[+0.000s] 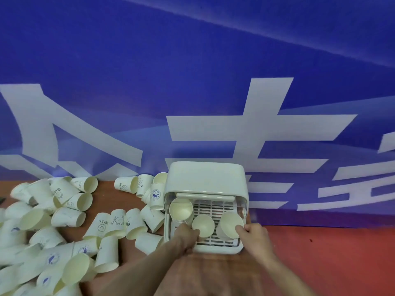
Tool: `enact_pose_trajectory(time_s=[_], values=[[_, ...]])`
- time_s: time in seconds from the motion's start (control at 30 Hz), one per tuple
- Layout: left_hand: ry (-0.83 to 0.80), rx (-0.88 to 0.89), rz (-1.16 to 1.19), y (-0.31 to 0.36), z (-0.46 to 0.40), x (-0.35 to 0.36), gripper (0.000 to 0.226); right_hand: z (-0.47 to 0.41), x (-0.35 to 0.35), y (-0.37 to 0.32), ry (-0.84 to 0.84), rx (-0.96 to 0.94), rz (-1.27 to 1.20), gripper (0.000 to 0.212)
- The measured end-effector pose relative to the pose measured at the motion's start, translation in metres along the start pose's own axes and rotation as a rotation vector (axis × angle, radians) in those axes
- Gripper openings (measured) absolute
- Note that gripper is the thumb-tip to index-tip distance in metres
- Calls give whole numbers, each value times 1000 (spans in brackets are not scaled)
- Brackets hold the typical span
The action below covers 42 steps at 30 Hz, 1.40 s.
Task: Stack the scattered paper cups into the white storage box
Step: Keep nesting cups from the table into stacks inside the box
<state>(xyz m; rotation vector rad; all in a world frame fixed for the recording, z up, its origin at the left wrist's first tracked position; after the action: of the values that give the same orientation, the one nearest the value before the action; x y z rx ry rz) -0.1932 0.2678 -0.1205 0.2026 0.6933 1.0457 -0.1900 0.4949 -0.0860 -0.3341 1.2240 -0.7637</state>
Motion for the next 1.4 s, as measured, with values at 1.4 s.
enact_pose_trajectory(time_s=[1.4], values=[[-111,142,0,-84,1,-113,20,-7,50,-52,-284,3,226,34]])
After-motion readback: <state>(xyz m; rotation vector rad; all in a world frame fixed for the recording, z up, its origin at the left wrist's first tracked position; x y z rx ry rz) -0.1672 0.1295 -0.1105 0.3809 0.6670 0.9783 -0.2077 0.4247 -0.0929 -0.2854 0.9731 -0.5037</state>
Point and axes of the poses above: each hand's wrist, its own z-axis away from the middle knuckle, its own x-axis out of the palm, y = z × x, the point moved 5 cm from there along -z, towards the middle knuckle, and after that the axes turned 4 degrees about -x, right-handed, at the moved point
